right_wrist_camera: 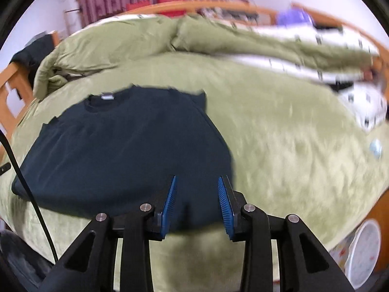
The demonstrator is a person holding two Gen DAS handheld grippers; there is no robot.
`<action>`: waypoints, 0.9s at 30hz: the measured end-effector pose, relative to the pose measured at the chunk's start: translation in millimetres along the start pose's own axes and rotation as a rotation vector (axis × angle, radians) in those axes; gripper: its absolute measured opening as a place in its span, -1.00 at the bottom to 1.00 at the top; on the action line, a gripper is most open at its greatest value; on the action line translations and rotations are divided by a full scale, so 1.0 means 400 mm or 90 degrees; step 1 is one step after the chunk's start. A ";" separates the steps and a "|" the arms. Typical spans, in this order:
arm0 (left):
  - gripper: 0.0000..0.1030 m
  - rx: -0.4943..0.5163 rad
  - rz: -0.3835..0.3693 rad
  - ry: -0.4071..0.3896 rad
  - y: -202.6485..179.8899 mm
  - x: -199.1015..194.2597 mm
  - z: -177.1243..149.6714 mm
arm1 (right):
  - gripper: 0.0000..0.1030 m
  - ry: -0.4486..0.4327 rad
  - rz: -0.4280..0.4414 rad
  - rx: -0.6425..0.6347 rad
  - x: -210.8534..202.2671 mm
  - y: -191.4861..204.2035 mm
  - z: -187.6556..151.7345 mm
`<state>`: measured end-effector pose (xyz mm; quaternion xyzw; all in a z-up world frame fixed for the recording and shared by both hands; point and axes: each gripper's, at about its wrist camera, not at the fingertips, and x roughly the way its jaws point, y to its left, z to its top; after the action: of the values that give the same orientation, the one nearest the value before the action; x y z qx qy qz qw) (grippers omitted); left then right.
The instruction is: Fold small clothes
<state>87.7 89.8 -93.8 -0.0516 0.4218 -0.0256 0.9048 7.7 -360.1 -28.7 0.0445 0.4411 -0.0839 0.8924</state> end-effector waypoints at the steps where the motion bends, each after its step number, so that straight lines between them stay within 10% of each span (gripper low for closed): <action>1: 0.12 0.008 -0.001 0.000 -0.015 0.004 -0.002 | -0.32 -0.004 0.013 -0.010 -0.003 0.019 0.001; 7: 0.16 0.046 -0.011 0.023 -0.084 0.055 -0.053 | -0.29 0.019 0.076 -0.084 0.097 0.187 -0.039; 14: 0.20 0.086 0.005 0.045 -0.097 0.098 -0.133 | -0.29 0.041 0.002 -0.164 0.166 0.244 -0.147; 27: 0.21 0.027 -0.032 0.028 -0.038 0.055 -0.105 | -0.29 0.028 0.014 -0.131 0.110 0.284 -0.084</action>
<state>69.8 69.8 -135.7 -0.0423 0.4398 -0.0582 0.8952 29.2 -248.5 -83.5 -0.0406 0.4666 -0.0277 0.8831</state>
